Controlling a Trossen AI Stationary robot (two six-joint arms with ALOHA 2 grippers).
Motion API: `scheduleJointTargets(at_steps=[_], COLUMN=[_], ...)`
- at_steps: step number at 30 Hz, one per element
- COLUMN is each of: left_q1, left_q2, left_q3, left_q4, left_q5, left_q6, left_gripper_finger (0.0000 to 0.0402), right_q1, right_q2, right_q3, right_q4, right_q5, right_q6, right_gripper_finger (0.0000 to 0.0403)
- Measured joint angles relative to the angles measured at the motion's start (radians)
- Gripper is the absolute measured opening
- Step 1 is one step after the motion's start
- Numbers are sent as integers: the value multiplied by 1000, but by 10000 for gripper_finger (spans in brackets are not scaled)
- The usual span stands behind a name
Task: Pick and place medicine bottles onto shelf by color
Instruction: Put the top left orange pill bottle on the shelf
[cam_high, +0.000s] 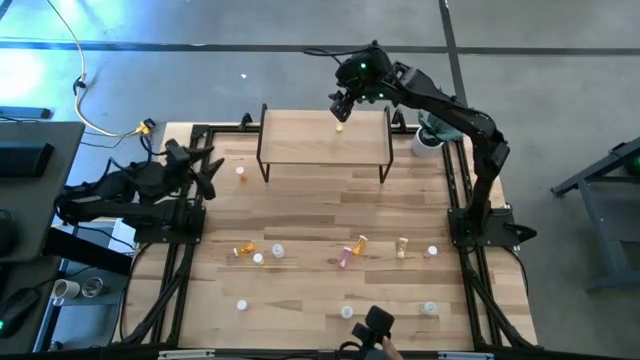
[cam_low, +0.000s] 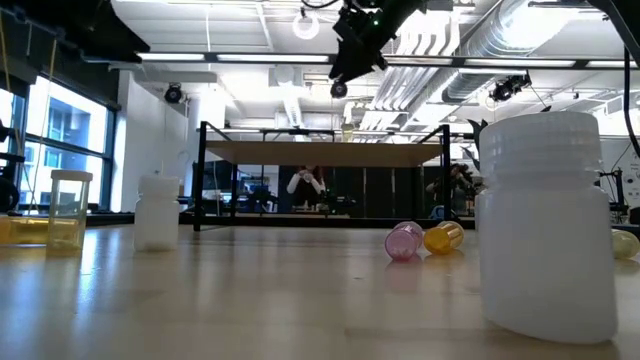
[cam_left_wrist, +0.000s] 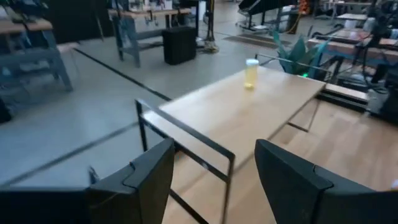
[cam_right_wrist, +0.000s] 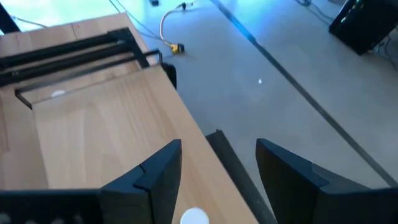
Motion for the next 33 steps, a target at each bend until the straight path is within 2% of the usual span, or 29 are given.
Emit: scheduleJointTargets(at_steps=[5,8,13,19,24,33], left_q1=[34,79,206,415,608,921], left_q2=[86,158,284,411,492,616], left_q3=[55,82,128,212,289,304], left_q4=[0,-1,-26,-201,-328,-357], left_q5=[-16,23,201,433,513,836], left_q6=[40,40,40,64,90,85], left_gripper_finger=[211,211,211,211,211,211], right_q1=[0,0,0,0,0,0], right_q2=[0,0,0,0,0,0], right_q3=[37,53,65,66,66,66], right_q4=[-5,-13,-37,-90,-152,-207], right_q5=[0,0,0,0,0,0], right_q6=[0,0,0,0,0,-4], right_gripper_finger=[197,197,197,197,197,197])
